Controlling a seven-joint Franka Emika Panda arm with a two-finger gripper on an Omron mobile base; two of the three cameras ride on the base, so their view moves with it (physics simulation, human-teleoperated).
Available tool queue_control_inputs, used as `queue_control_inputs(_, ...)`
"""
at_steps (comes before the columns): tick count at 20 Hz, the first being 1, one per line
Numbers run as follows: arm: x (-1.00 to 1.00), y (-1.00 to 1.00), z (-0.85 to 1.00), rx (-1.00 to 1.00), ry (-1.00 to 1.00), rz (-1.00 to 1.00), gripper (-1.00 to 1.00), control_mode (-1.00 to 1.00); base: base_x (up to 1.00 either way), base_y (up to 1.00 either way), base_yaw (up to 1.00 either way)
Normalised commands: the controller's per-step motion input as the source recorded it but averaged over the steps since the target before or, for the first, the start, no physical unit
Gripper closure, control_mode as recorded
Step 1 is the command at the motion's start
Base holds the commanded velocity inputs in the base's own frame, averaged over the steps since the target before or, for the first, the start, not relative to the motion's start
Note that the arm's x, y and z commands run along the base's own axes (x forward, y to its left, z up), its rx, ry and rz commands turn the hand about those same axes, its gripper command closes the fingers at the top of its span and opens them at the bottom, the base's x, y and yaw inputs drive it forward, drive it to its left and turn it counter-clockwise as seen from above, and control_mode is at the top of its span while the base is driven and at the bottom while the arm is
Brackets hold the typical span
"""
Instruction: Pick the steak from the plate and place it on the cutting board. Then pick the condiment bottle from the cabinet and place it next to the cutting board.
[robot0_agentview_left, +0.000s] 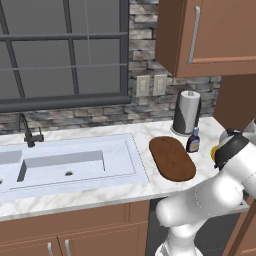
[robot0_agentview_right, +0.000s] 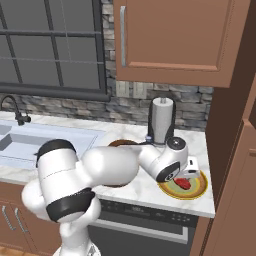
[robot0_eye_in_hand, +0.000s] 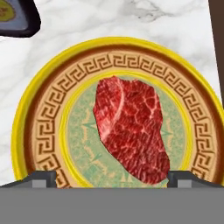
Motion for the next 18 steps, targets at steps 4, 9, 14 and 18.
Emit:
queue_control_inputs(4, 0.13, -0.17, -0.08, 0.00, 0.00, 0.00, -1.00, -1.00, 0.00, 0.00, 0.00)
queue_control_inputs(9, 0.08, -0.14, -0.11, 0.00, 0.00, 0.00, -1.00, -1.00, 0.00, 0.00, 0.00)
queue_control_inputs(14, 0.08, -0.11, -0.13, 0.00, 0.00, 0.00, -1.00, -1.00, 0.00, 0.00, 0.00)
queue_control_inputs(18, 0.05, -0.04, -0.14, 0.00, 0.00, 0.00, -1.00, -1.00, 0.00, 0.00, 0.00)
